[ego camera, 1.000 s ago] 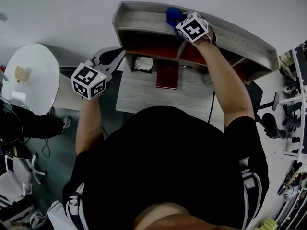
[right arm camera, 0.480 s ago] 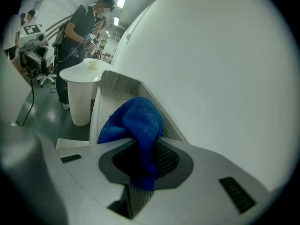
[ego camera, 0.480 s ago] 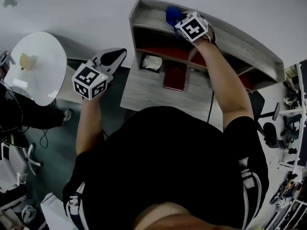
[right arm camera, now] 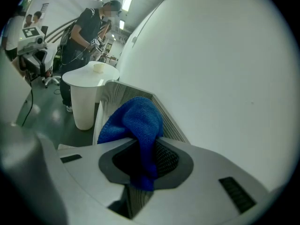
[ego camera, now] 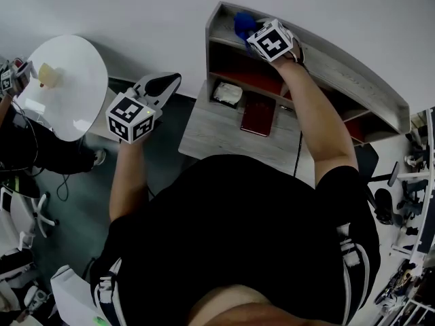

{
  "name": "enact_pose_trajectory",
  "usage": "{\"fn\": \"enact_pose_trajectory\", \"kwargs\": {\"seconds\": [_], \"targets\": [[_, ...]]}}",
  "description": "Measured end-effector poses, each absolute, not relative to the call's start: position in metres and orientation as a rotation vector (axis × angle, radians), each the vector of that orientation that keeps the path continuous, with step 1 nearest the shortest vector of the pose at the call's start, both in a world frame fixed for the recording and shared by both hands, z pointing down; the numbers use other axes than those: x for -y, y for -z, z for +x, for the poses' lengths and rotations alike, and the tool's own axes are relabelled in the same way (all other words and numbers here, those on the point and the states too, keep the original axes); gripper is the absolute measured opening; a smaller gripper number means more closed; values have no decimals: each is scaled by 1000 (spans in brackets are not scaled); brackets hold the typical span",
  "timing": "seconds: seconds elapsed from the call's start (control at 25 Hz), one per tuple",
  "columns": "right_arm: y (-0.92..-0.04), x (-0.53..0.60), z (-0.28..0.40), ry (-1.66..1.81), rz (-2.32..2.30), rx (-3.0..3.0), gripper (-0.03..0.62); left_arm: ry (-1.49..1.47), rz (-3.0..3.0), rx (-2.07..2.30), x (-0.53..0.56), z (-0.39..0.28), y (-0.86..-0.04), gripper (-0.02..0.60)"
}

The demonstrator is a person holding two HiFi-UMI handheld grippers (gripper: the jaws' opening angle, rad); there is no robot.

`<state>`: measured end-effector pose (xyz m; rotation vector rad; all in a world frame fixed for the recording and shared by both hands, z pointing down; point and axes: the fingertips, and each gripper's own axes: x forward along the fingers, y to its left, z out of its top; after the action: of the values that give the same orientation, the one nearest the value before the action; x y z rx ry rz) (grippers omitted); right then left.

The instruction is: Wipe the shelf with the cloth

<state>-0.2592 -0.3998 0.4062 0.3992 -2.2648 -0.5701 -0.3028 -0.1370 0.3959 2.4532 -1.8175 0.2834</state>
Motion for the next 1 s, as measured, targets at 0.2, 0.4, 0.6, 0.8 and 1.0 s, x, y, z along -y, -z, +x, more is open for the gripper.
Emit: {"fn": "enact_pose_trajectory", "kwargs": {"seconds": [0.2,0.4,0.6,0.8,1.0], "targets": [[-406,389,-281,573,376,2281,67,-284,2435,1843,123,-313,-395,17],[-404,382,-295,593,361,2278,67,-280,2409,1862,114,-323,-398,17],[-403,378,-302,600,359,2278,67,-280,2403,1868,110,-332,-399,17],[-402,375,-301,602,364,2284,67,-288,2404,1855,107,-332,-402,17],[-403,378,-301,595,370,2289,66,-293,2413,1845,111,-333,-404,17]]}}
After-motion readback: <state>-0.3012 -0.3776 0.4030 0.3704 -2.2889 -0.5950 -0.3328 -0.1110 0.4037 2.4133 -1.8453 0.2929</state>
